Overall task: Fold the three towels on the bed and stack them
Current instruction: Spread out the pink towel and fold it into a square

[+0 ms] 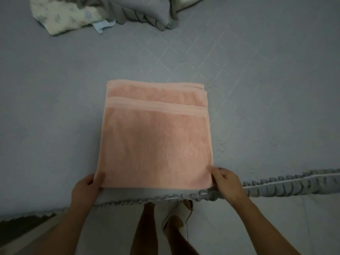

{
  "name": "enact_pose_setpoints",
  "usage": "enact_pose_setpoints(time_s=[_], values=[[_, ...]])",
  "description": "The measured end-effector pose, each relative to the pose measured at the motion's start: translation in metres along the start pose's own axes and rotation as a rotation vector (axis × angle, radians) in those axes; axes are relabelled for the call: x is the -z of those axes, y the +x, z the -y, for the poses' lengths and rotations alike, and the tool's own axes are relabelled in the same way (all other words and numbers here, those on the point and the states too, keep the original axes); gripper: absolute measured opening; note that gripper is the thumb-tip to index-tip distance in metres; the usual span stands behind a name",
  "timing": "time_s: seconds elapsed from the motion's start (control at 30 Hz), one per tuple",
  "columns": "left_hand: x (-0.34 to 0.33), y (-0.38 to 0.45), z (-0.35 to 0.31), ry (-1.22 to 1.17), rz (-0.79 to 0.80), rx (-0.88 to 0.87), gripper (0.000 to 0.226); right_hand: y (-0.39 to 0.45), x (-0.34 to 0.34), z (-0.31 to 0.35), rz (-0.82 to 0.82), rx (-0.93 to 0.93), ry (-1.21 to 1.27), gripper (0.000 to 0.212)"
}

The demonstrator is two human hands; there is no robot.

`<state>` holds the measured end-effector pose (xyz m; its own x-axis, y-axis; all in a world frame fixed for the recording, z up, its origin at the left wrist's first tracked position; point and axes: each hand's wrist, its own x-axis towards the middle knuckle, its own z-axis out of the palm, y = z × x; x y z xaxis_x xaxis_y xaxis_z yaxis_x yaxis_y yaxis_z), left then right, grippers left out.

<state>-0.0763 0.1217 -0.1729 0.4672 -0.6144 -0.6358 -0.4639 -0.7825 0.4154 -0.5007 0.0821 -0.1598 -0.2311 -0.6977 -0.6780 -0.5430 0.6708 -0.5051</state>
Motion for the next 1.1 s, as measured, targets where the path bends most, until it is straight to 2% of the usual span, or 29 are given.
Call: enact_pose_setpoints(time_s=[0.1, 0.13, 0.2, 0.23, 0.3, 0.37, 0.43, 0.53, 0.63, 0.7, 0.77, 0.83, 0.9, 0.97, 1.0, 1.07, 1.1], values=[[0.001, -0.008, 0.001, 0.084, -0.011, 0.040, 0.022, 0.002, -0.003, 0.008, 0.033, 0.003, 0.102, 0.034], [0.000, -0.009, -0.004, 0.122, -0.015, 0.050, 0.020, 0.004, -0.003, 0.011, 0.040, -0.008, 0.147, 0.035], [-0.004, -0.013, -0.018, 0.188, -0.109, 0.068, 0.031, 0.010, 0.000, 0.015, 0.046, -0.016, 0.207, 0.038], [-0.007, -0.017, -0.028, 0.211, -0.207, 0.043, 0.038, 0.013, 0.000, 0.015, 0.051, 0.012, 0.174, 0.032], [-0.024, -0.033, -0.055, 0.228, -0.334, -0.184, 0.039, 0.018, -0.001, 0.014, 0.058, 0.056, 0.049, 0.014], [-0.058, -0.057, -0.089, 0.158, -0.213, -0.432, 0.029, 0.020, -0.005, 0.014, 0.028, 0.056, 0.005, 0.019], [-0.100, -0.083, -0.120, 0.136, 0.052, -0.570, 0.023, 0.020, -0.010, 0.012, 0.002, 0.040, 0.004, 0.024], [-0.166, -0.111, -0.143, 0.308, 0.317, -0.757, 0.035, 0.019, -0.011, 0.006, 0.005, -0.046, 0.047, 0.020], [-0.204, -0.120, -0.148, 0.602, 0.328, -0.778, 0.058, 0.017, -0.005, -0.005, -0.035, -0.087, 0.032, 0.004], [-0.211, -0.122, -0.142, 0.685, 0.310, -0.780, 0.063, 0.017, 0.000, -0.017, -0.091, -0.112, -0.022, 0.013], [-0.211, -0.127, -0.132, 0.762, 0.315, -0.870, 0.064, 0.015, 0.003, -0.027, -0.081, -0.126, -0.003, 0.017], [-0.208, -0.133, -0.123, 0.806, 0.352, -1.035, 0.061, 0.011, 0.000, -0.031, -0.080, -0.093, 0.102, 0.020], [-0.201, -0.130, -0.118, 0.703, 0.394, -1.148, 0.046, 0.005, -0.004, -0.030, -0.083, -0.091, 0.222, 0.016], [-0.187, -0.119, -0.119, 0.532, 0.366, -1.083, 0.042, -0.003, -0.009, -0.028, -0.040, -0.086, 0.204, 0.031], [-0.180, -0.108, -0.123, 0.489, 0.270, -1.024, 0.045, -0.007, -0.011, -0.026, -0.048, -0.057, 0.107, 0.040], [-0.166, -0.077, -0.142, 0.486, 0.036, -0.910, 0.053, -0.012, -0.016, -0.017, -0.177, 0.092, -0.156, 0.051], [-0.158, -0.059, -0.154, 0.514, -0.023, -0.844, 0.056, -0.012, -0.020, -0.007, -0.245, 0.207, -0.284, 0.054]])
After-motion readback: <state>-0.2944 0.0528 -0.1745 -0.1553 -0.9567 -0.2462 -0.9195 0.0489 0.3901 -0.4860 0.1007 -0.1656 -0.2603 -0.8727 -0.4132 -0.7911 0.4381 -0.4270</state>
